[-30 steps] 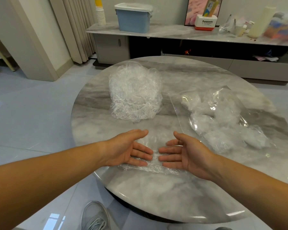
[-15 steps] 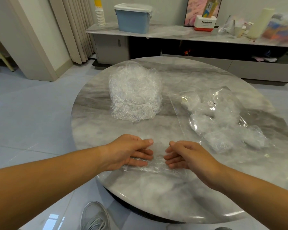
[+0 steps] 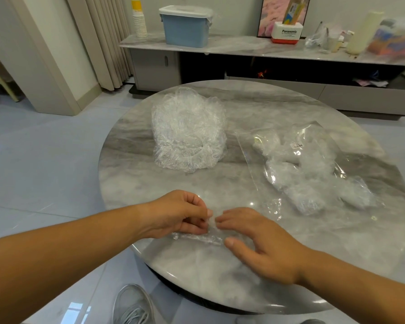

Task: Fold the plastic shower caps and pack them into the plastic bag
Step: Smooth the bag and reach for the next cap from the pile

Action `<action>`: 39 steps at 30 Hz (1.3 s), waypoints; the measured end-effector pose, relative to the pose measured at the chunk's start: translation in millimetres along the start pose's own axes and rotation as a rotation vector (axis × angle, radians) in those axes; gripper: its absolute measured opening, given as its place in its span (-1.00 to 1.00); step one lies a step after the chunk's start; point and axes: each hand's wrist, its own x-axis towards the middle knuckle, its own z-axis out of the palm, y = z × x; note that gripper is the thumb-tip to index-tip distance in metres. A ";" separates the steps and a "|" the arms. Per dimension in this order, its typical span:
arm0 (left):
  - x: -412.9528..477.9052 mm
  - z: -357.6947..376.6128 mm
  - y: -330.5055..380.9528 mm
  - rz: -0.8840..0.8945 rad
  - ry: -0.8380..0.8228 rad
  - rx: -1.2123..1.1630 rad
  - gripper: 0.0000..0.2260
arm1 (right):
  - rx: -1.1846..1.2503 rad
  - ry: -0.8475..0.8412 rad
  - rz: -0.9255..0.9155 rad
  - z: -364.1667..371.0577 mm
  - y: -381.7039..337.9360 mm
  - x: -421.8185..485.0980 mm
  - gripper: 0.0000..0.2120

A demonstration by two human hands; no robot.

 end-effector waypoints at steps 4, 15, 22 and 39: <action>-1.9 -3.5 10.9 0.002 0.024 -0.108 -0.86 | -0.190 -0.128 -0.106 12.2 8.0 -8.2 -0.53; -8.5 -5.4 7.9 0.150 0.432 1.077 -0.24 | -0.362 -0.124 -0.134 25.4 6.6 -8.2 -0.57; 0.1 -10.5 5.8 0.054 0.427 1.026 -0.44 | -0.373 -0.119 -0.139 25.3 6.7 -8.5 -0.56; -2.5 -11.5 3.2 0.087 0.326 0.701 -0.69 | -0.272 -0.126 -0.118 20.0 -1.4 4.3 -0.53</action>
